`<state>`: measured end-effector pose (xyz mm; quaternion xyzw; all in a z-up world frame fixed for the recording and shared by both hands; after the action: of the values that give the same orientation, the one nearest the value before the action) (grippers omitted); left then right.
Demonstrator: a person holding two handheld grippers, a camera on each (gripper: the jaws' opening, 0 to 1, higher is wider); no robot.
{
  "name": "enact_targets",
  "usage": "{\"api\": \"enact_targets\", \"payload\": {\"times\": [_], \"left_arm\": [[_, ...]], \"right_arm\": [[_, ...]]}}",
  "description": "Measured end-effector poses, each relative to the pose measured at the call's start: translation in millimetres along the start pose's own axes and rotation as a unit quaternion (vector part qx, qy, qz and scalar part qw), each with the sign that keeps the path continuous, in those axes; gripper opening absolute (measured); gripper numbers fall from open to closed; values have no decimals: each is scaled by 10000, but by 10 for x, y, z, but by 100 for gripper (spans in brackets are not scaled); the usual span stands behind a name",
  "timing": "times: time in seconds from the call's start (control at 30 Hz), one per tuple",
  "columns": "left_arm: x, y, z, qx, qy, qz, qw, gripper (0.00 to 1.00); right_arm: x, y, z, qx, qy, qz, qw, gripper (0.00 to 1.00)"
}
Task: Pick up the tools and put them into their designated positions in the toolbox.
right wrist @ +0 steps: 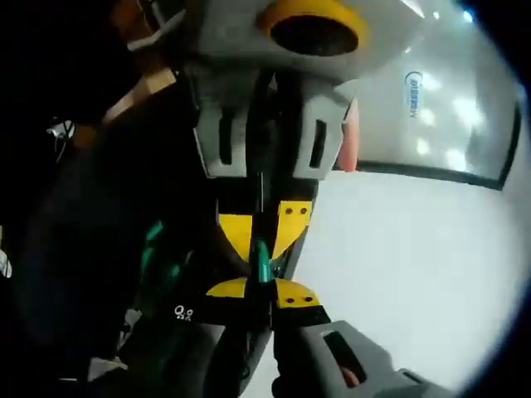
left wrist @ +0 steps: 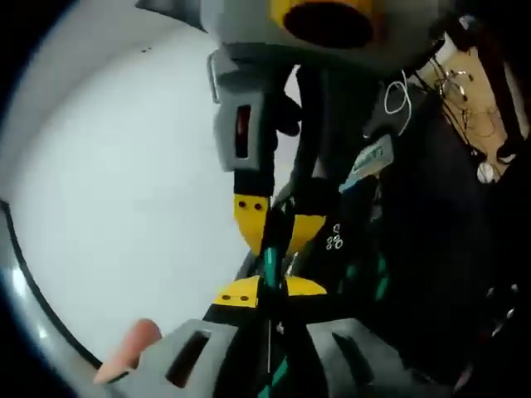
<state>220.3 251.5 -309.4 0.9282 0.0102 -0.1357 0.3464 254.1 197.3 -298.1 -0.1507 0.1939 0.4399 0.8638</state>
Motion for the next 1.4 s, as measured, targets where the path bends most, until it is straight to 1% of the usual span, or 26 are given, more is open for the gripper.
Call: {"api": "enact_targets", "payload": {"times": [0.07,0.13,0.17,0.2,0.27,0.33,0.4,0.43,0.47,0.5,0.53,0.57,0.6,0.63,0.67,0.7,0.73,0.77,0.83,0.87,0.93,0.97,1.03,1.07,1.23,1.4], "left_arm": [[-99,9,-56,-613,-437,522,9958,11],[-207,-76,-216,-811,-407,932,9915,22],[-271,-137,-277,-988,-447,1172,9872,24],[-327,-224,-365,-1291,-449,1341,9815,23],[-414,-451,-585,-2173,-173,1508,9642,25],[-420,-716,-756,-2603,250,1468,9540,29],[-382,-976,-852,-3012,992,1120,9417,27],[-364,-1060,-859,-3218,1326,962,9325,25],[-353,-1019,-769,-3120,1695,872,9308,24],[-311,-1104,-769,-3079,1954,732,9283,23],[-241,-1174,-725,-3210,1879,718,9255,23],[-195,-1169,-699,-3246,1831,712,9252,23],[-232,-1156,-703,-2856,1804,252,9409,23],[-295,-1096,-733,-2775,2026,669,9367,23],[-294,-1039,-717,-2813,1885,1168,9336,24],[-266,-1058,-674,-2887,1598,1014,9385,25],[-262,-1125,-657,-3100,1637,772,9334,26],[-240,-1169,-680,-3012,1722,663,9355,26],[-245,-1175,-699,-3004,1680,771,9357,25],[-262,-1170,-699,-3025,1695,799,9345,26],[-264,-1205,-722,-3068,1734,774,9326,25],[-259,-1208,-712,-3101,1739,730,9318,25],[-286,-1233,-708,-3060,1961,529,9301,24],[-301,-1224,-705,-2990,2034,512,9309,24],[-237,-1277,-709,-3008,1947,472,9324,24],[-214,-1268,-687,-2912,1947,445,9356,23]], "right_arm": [[-24,-103,51,414,186,66,9989,7],[-37,-299,150,853,355,41,9957,7],[-40,-373,185,980,396,29,9944,7],[-29,-525,270,1244,401,37,9914,7],[45,-790,310,1757,840,-132,9808,7],[164,-1050,413,1798,782,-138,9805,7],[293,-1273,449,2340,1090,-281,9657,7],[379,-1362,482,2466,1128,-302,9621,7],[465,-1437,497,2600,1234,-366,9570,7],[558,-1517,508,2701,1322,-458,9526,7],[750,-1667,572,2782,1396,-488,9491,8],[825,-1722,589,2832,1423,-493,9472,8],[933,-1804,598,2863,1490,-506,9451,8],[1036,-1869,590,2870,1571,-530,9435,8],[1139,-1922,587,2857,1574,-558,9436,8],[1230,-1966,578,2850,1605,-572,9432,8],[1326,-2000,552,2828,1717,-573,9420,8],[1430,-2039,527,2771,1787,-616,9421,8],[1637,-2129,484,2590,1913,-744,9438,8],[1602,-1951,376,2501,1946,-814,9450,8],[1627,-1835,269,2453,1967,-911,9449,8],[1644,-1820,197,2422,2095,-989,9422,8],[1865,-1930,151,2177,2182,-1185,9439,8],[1856,-1921,135,2196,2203,-1191,9429,8],[2006,-1972,175,2301,2491,-1112,9341,8],[2075,-2029,211,2249,2548,-1223,9325,8]]}}
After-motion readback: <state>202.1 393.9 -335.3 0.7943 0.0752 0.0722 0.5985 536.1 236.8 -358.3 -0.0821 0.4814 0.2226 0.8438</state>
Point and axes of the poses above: the point that each gripper's makers call its tool centre point, and the gripper's own axes: x roughly forward along the fingers, z roughly to its right, y roughly out of its top, the point moved 6 cm from there along -x, roughly backward along the fingers, and after that the axes turned 13 degrees about -z, right-handed, at the moved point
